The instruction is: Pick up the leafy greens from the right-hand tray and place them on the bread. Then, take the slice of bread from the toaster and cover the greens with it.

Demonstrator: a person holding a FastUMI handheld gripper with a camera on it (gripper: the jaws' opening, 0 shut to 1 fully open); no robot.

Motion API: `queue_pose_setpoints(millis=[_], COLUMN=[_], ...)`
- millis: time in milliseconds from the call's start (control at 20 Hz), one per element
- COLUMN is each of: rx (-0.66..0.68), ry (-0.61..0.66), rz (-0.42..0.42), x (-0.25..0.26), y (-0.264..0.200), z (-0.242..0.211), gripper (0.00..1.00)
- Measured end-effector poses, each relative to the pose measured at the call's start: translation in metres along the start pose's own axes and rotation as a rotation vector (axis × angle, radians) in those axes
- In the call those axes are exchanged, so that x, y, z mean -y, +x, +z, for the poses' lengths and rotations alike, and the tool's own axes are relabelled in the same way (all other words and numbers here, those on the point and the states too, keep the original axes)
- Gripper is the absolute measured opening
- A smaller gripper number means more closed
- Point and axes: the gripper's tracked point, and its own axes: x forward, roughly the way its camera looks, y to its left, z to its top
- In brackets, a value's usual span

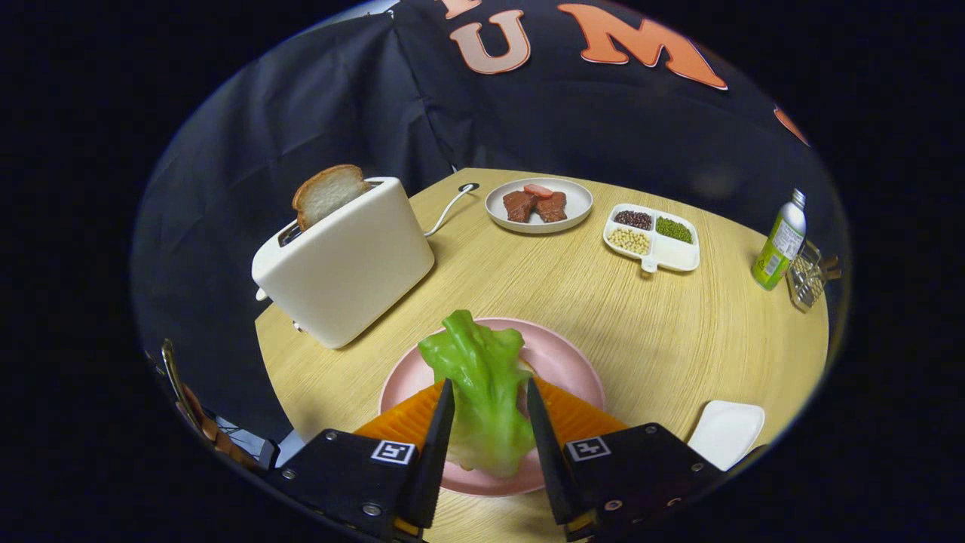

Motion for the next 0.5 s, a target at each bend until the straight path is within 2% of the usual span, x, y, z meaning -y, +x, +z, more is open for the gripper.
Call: queue_pose_setpoints(millis=[200, 500], rx=[0.011, 0.029], ry=[-0.009, -0.031], rz=[0.022, 0.046], x=[-0.014, -0.038], y=[0.0, -0.002], z=[0.011, 0.036], gripper=[0.69, 0.72])
